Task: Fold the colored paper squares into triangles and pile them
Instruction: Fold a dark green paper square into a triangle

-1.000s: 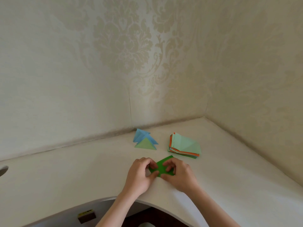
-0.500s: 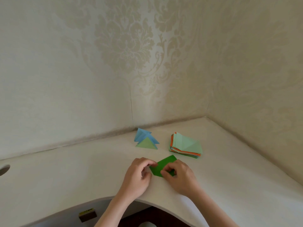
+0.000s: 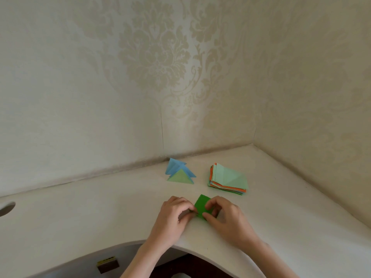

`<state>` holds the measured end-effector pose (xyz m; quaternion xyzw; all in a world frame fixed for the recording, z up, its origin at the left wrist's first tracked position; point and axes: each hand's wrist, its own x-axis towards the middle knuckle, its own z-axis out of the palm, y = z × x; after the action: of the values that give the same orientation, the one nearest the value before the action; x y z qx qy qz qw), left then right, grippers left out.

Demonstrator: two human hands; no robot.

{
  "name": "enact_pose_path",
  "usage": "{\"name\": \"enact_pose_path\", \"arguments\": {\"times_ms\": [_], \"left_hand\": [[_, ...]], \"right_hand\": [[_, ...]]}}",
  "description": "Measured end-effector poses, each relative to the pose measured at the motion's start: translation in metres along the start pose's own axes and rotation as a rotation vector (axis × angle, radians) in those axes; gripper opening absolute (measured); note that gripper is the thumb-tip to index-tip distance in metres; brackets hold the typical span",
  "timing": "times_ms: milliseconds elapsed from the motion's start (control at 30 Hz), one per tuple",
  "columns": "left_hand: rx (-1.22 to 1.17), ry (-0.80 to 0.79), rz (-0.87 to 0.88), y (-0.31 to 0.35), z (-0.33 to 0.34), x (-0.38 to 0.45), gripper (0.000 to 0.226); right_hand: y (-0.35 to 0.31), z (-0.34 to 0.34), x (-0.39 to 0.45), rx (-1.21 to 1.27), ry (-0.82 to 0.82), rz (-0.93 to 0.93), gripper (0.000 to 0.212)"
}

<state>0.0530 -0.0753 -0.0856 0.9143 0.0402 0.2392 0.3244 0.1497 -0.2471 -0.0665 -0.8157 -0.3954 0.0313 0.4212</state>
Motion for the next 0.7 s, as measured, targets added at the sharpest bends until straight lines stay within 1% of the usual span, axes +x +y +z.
{"name": "enact_pose_path", "arguments": {"times_ms": [100, 133, 200, 233, 367, 467, 700], "left_hand": [[0.000, 0.015, -0.011, 0.000, 0.000, 0.000, 0.006], [-0.002, 0.023, -0.016, 0.000, 0.000, 0.000, 0.004], [-0.013, 0.036, -0.038, 0.001, 0.001, 0.001, 0.008], [-0.019, 0.041, -0.053, 0.001, 0.001, 0.001, 0.011], [-0.034, 0.065, -0.102, 0.003, 0.003, 0.001, 0.021], [-0.021, 0.095, -0.100, 0.005, 0.005, 0.002, 0.023], [0.082, 0.116, -0.099, 0.007, 0.010, 0.006, 0.031]], "right_hand": [[0.000, -0.004, -0.007, -0.020, -0.019, -0.118, 0.003], [0.002, -0.005, -0.008, -0.029, -0.031, -0.123, 0.008], [0.007, -0.004, -0.010, -0.055, -0.033, -0.110, 0.023], [0.009, -0.002, -0.009, -0.065, -0.024, -0.102, 0.026], [0.011, 0.011, -0.005, -0.076, 0.075, -0.051, 0.019], [0.011, 0.017, -0.003, -0.093, 0.141, -0.025, 0.022], [0.012, 0.021, -0.002, -0.092, 0.200, 0.009, 0.029]]}}
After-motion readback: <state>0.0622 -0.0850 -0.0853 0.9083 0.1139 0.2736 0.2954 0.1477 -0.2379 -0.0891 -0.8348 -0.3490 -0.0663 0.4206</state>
